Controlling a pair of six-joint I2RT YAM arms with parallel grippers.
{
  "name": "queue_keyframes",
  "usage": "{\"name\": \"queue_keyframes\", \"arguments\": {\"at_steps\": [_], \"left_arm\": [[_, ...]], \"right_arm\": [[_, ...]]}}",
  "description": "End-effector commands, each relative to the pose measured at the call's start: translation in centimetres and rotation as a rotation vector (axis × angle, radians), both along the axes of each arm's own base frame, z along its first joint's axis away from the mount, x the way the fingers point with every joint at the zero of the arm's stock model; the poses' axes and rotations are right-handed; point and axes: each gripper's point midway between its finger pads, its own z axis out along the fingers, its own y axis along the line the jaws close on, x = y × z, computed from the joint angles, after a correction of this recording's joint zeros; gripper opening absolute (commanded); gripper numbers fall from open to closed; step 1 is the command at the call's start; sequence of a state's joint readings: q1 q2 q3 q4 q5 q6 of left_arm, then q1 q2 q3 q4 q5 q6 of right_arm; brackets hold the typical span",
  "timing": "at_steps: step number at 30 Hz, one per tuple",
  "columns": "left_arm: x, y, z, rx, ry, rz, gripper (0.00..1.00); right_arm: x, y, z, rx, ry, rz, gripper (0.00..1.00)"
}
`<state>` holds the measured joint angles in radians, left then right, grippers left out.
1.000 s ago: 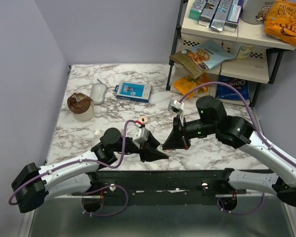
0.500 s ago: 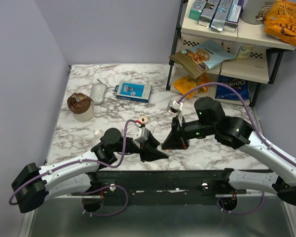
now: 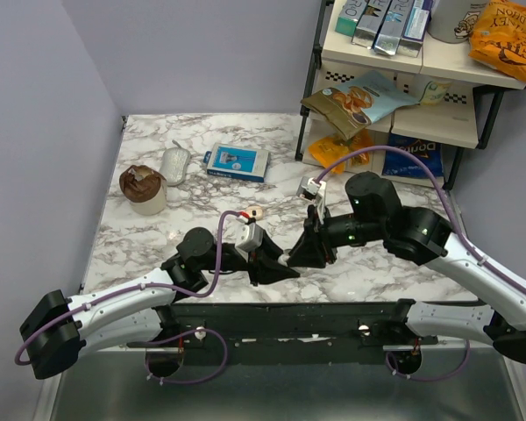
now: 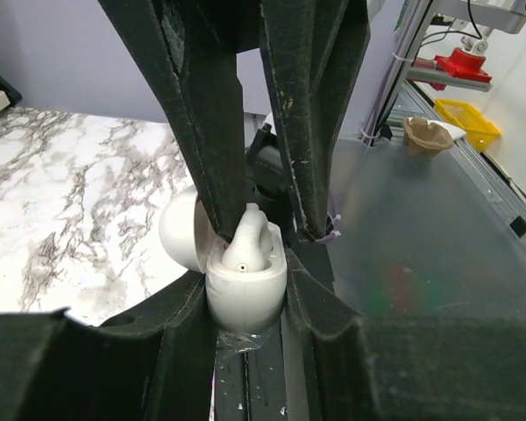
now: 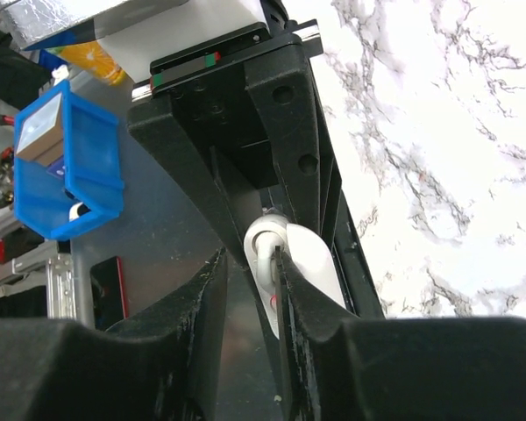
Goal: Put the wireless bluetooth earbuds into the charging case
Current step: Place the earbud in the charging case, then close the charging case.
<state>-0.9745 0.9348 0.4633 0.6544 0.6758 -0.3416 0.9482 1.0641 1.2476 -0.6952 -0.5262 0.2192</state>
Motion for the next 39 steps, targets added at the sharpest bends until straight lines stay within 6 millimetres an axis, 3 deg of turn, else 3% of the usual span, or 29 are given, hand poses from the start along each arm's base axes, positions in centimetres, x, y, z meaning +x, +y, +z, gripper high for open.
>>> {"name": "queue_keyframes", "arguments": {"at_steps": [1, 11, 15, 16, 19, 21, 26, 39], "left_arm": [[-0.8, 0.4, 2.2, -0.082, -0.059, -0.021, 0.00], [-0.8, 0.4, 2.1, -0.083, -0.059, -0.018, 0.00], [-0.7, 0.6, 2.0, -0.084, -0.056, -0.003, 0.00], [-0.7, 0.6, 2.0, -0.085, -0.058, -0.001, 0.00], [-0.7, 0.7, 2.0, -0.087, -0.061, 0.001, 0.00], [-0.7, 0.6, 2.0, -0.087, -0.061, 0.001, 0.00], [-0.4, 0.6, 2.1, -0.085, -0.069, 0.017, 0.00], [1.0, 0.4, 2.1, -0.088, -0.085, 0.095, 0.00]], "right_arm": [[1.4, -0.7, 0.4, -0.036, -0.043, -0.083, 0.39], [2.2, -1.8, 2.5, -0.034, -0.112, -0.140, 0.45], [4.2, -3.8, 3.7, -0.034, -0.204, -0.289, 0.44], [5.9, -4.7, 3.9, -0.042, -0.240, -0.399, 0.44], [7.7, -6.3, 2.9, -0.087, -0.255, -0.540, 0.42], [8.1, -6.0, 1.6, -0.134, -0.237, -0.546, 0.39], [6.6, -4.0, -0.3, -0.149, -0.179, -0.405, 0.31], [2.5, -2.3, -0.1, -0.088, -0.125, -0.141, 0.31]]}}
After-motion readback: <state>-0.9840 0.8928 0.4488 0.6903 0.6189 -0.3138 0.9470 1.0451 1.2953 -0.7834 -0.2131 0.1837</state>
